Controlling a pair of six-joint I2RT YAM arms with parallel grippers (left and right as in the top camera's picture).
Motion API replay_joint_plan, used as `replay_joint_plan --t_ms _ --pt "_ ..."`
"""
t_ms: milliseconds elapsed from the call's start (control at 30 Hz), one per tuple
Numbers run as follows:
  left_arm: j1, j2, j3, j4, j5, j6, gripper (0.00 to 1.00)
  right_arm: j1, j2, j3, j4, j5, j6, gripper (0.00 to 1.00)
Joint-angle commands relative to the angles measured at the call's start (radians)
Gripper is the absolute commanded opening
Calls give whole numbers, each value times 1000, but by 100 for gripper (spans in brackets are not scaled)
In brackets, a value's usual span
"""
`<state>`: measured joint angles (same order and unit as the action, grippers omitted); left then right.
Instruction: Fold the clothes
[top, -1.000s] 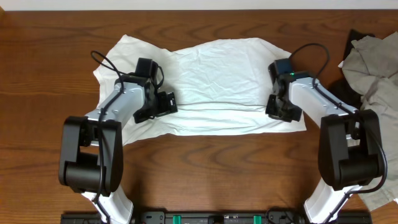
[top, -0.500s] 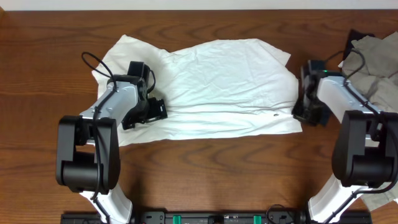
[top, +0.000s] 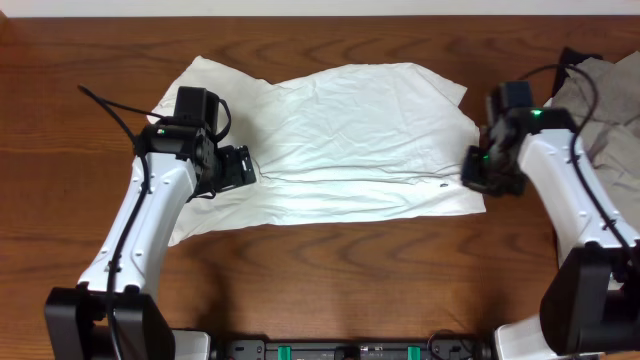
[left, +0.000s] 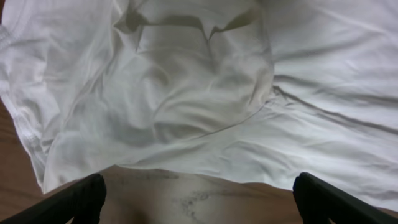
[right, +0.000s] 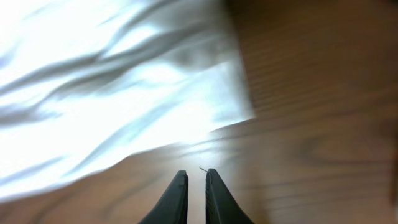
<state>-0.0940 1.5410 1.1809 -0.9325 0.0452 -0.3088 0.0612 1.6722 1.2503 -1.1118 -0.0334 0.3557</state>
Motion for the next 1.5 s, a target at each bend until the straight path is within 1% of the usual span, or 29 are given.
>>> replay_joint_plan --t_ms 0,133,200,333,400,533,667,733,867,1167,1267,1467 --pt "3 27 -2 -5 -12 15 98 70 10 -54 21 -113 -35 11" --pt "3 57 -3 -2 -12 9 98 118 14 -167 129 -113 64 10" --pt "3 69 -3 -2 -12 9 98 119 14 -222 180 -114 101 13" --pt "3 101 -4 7 -5 9 98 108 15 -317 288 -113 112 15" --pt "3 122 -10 23 23 9 98 98 15 -342 323 -113 119 16" --pt "3 163 -35 74 70 9 98 72 15 -353 371 -113 119 16" --pt "3 204 -49 109 72 10 98 49 15 -353 413 -113 114 15" --pt "3 217 -50 114 71 11 98 44 15 -352 425 -124 109 14" --pt "3 235 -63 140 71 13 98 42 14 -343 418 -158 92 9" --pt "3 304 -80 153 71 13 98 -2 14 -328 381 -135 92 11" --pt "3 328 -92 158 71 13 98 -26 14 -328 375 -93 92 16" --pt "3 335 -132 232 71 13 98 -55 15 -328 406 -75 53 18"
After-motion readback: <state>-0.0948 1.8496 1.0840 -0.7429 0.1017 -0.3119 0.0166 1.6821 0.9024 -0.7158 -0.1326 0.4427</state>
